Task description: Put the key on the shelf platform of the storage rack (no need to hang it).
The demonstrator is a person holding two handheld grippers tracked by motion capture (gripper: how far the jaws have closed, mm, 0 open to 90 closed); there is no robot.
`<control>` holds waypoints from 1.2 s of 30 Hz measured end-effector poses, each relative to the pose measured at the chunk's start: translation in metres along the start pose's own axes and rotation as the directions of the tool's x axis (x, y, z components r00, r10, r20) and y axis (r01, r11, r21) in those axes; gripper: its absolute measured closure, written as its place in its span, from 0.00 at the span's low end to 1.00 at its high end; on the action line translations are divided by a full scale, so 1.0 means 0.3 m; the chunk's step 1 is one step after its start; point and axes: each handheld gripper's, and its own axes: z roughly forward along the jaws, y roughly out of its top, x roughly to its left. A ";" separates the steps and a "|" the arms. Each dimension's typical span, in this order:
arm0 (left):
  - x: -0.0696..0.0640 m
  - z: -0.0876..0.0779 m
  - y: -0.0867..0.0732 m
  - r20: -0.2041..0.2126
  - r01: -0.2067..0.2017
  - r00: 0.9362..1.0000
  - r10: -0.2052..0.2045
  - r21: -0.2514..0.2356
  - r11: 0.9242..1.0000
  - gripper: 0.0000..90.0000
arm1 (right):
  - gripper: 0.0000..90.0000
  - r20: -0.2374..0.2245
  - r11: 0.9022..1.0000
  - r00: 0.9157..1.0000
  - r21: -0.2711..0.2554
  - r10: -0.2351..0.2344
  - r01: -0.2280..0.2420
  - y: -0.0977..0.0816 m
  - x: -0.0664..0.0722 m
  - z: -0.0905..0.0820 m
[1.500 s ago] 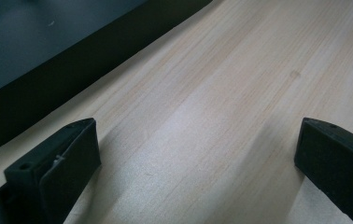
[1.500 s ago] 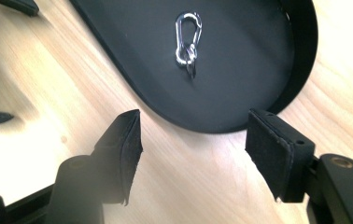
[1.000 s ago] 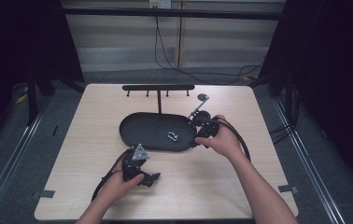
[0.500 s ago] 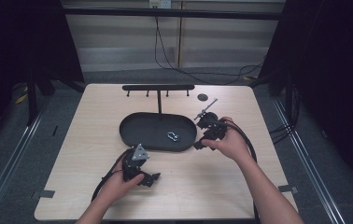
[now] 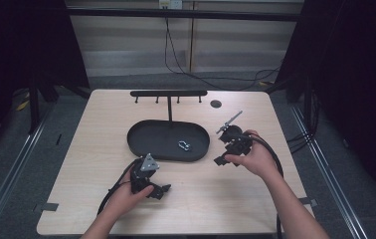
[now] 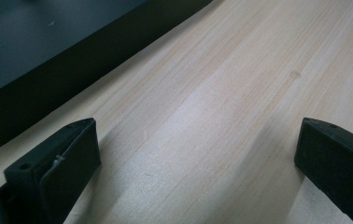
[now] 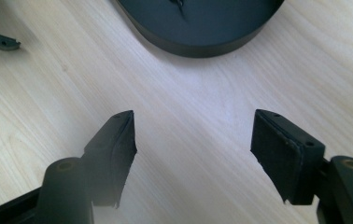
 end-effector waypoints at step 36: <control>-0.001 0.001 0.000 -0.001 0.004 1.000 -0.004 -0.003 1.000 0.00 | 0.31 0.020 0.998 0.998 0.001 0.062 -0.062 -0.253 -0.066 0.037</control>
